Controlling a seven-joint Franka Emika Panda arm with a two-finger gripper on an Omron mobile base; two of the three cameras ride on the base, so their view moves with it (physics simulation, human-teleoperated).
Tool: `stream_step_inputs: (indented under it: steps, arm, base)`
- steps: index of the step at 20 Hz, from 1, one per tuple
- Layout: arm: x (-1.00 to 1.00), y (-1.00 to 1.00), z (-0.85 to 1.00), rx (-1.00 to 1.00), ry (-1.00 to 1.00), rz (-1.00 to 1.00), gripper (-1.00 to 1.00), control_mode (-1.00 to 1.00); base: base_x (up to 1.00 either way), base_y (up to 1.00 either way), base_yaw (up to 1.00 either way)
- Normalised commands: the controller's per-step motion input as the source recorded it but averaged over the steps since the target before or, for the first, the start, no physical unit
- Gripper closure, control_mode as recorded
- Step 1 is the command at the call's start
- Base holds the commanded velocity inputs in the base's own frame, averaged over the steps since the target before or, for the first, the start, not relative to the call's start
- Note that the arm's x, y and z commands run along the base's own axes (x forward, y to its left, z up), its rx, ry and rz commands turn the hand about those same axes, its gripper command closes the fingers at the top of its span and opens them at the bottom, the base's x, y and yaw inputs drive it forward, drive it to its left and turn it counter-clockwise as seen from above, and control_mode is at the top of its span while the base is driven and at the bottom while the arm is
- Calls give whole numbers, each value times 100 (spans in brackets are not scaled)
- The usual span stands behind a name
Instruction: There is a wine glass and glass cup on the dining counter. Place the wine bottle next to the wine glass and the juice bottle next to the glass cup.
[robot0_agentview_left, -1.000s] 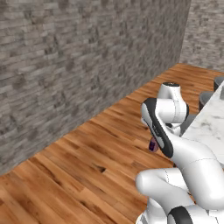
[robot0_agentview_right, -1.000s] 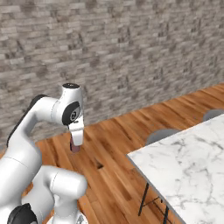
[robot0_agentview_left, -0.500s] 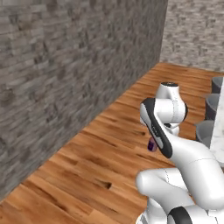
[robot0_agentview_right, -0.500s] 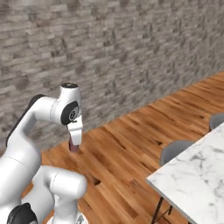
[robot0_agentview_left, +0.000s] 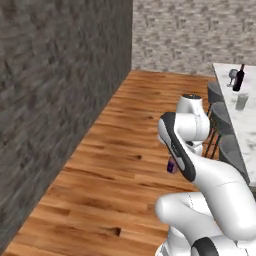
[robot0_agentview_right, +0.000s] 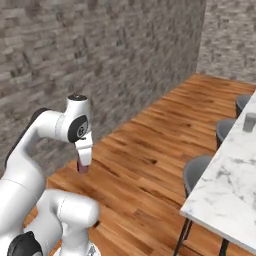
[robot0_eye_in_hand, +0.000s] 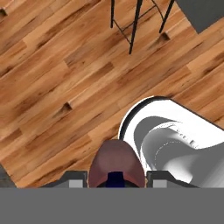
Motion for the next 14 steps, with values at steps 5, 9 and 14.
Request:
stream_step_inputs:
  steps: [5, 9, 14]
  arm:
    - [0, 0, 0, 0, 0, 0, 100, 100]
    - [0, 0, 0, 0, 0, 0, 100, 100]
    - [0, 0, 0, 0, 0, 0, 100, 100]
  base:
    - [54, 35, -59]
    - [54, 34, -59]
    - [56, 35, -56]
